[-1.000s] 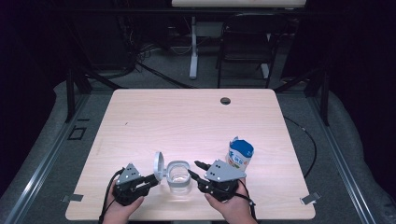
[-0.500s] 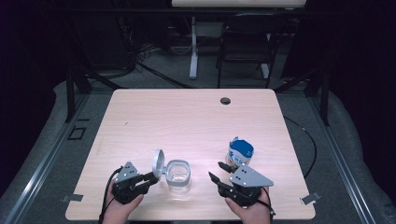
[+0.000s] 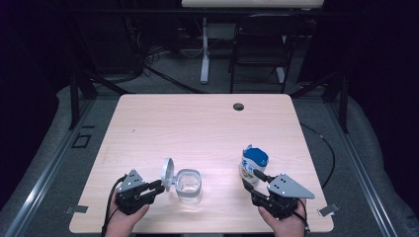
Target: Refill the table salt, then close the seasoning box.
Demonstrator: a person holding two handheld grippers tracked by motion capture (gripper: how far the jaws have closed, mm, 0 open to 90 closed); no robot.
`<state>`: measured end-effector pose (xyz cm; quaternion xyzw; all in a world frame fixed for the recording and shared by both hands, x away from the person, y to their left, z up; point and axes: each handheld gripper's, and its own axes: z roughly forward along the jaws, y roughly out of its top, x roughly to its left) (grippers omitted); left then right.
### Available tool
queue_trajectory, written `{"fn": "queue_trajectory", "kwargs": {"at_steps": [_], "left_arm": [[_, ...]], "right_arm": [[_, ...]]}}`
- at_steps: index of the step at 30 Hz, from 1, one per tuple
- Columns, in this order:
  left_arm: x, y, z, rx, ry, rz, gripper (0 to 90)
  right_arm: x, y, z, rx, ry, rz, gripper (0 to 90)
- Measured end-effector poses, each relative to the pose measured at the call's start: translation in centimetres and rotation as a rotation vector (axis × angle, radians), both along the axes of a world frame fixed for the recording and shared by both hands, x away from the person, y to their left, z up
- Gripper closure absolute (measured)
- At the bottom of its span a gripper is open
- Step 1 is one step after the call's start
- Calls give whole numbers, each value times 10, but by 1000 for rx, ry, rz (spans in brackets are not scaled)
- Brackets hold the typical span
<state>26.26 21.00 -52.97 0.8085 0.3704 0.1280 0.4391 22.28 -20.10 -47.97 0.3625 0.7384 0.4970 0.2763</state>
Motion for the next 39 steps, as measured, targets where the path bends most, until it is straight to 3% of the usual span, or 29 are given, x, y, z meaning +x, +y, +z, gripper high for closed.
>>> {"fn": "queue_trajectory", "kwargs": {"at_steps": [7, 20, 24, 39], "left_arm": [[-1, 2, 4, 5, -11, 4, 737], [1, 3, -1, 2, 11, -2, 709], [2, 3, 0, -17, 8, -1, 684], [0, 7, 2, -22, -1, 0, 654]], "right_arm": [[-4, -17, -7, 3, 18, -39, 532], [-4, -30, -8, 7, 30, -89, 520], [0, -33, -9, 6, 31, -107, 515], [23, -37, -22, -1, 71, -134, 501]]}}
